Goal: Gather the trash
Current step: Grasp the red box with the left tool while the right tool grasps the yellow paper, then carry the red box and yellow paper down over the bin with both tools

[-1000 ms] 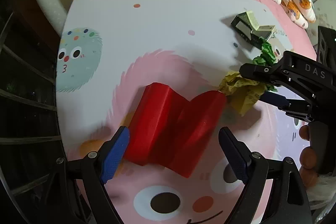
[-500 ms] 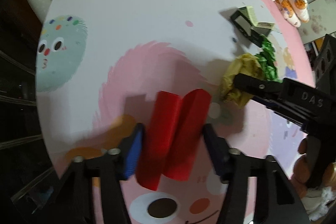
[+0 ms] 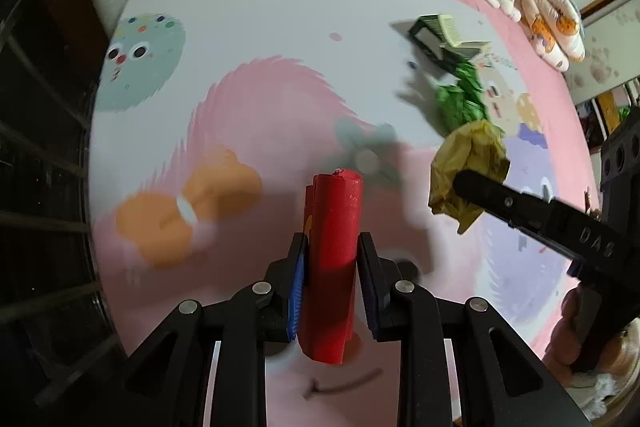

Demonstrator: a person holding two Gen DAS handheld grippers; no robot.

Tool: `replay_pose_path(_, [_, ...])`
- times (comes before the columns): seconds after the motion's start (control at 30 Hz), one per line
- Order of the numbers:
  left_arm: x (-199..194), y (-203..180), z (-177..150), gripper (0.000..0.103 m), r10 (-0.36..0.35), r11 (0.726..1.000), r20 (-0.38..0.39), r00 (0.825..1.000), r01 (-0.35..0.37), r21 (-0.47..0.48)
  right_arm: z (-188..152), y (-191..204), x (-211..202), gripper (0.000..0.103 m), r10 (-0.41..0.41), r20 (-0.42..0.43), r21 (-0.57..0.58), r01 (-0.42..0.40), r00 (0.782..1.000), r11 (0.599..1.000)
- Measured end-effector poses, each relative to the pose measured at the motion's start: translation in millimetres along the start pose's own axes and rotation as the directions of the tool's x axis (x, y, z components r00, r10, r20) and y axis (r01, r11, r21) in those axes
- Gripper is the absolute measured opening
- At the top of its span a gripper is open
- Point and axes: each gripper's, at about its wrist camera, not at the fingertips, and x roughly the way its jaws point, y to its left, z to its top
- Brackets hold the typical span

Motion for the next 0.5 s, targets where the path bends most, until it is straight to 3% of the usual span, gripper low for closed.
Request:
replay_pose_path(0.3, [-57.2,-67.8,-96.3,0.024,0.020,1.000,0.139,0.990,-0.019,-0.006,-90.7,-34.1,-90.7,0.019,0.034,0.018,-0.177,-0.030,0.999,0.984])
replay_pose_path(0.5, [-72.0,-138.1,-191.4,0.024,0.049,0.999,0.229,0.972,-0.050,-0.004,-171.2,-81.4,-156.6,0.019,0.060,-0.008,-0.265,-0.060,0.998,0.962])
